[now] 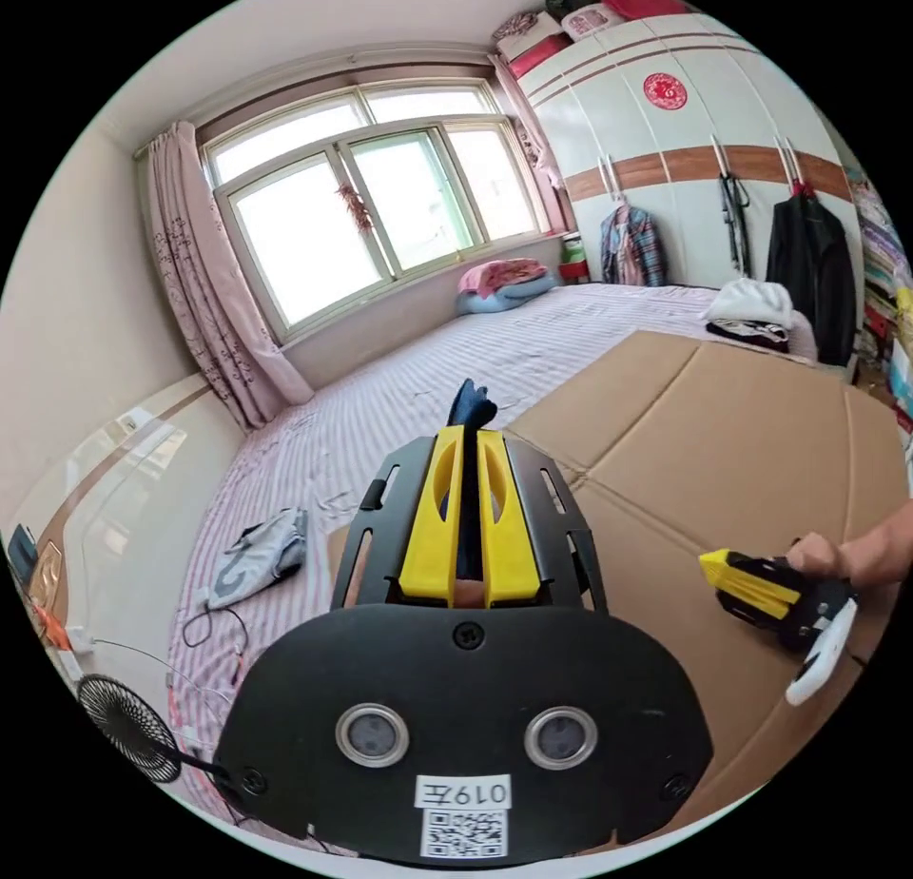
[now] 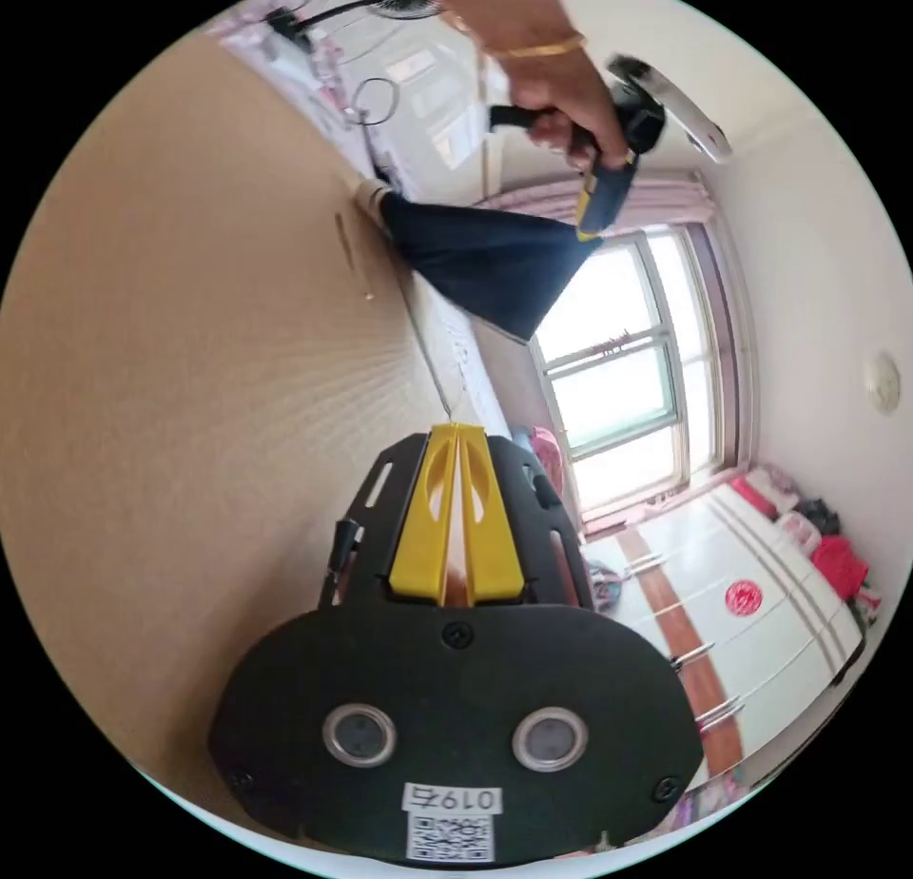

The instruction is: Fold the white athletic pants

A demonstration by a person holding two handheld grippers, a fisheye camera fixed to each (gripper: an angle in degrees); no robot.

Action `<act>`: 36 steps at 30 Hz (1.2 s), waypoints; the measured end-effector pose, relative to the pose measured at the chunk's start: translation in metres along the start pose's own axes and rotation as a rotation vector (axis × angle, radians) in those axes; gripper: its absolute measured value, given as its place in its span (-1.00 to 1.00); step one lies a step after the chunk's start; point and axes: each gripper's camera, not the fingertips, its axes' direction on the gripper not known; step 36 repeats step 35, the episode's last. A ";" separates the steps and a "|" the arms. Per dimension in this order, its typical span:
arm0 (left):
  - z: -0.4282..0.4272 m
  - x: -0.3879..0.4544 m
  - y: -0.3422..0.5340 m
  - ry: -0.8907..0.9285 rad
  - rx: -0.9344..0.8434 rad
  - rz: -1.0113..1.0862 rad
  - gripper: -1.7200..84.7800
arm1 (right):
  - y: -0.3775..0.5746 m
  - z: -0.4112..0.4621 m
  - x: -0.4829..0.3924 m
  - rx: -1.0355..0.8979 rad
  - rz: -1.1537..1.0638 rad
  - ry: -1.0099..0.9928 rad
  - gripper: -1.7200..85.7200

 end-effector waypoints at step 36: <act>-0.108 0.286 0.060 0.300 -0.412 0.033 -0.91 | 0.405 0.076 0.146 -0.213 0.570 -0.957 -0.89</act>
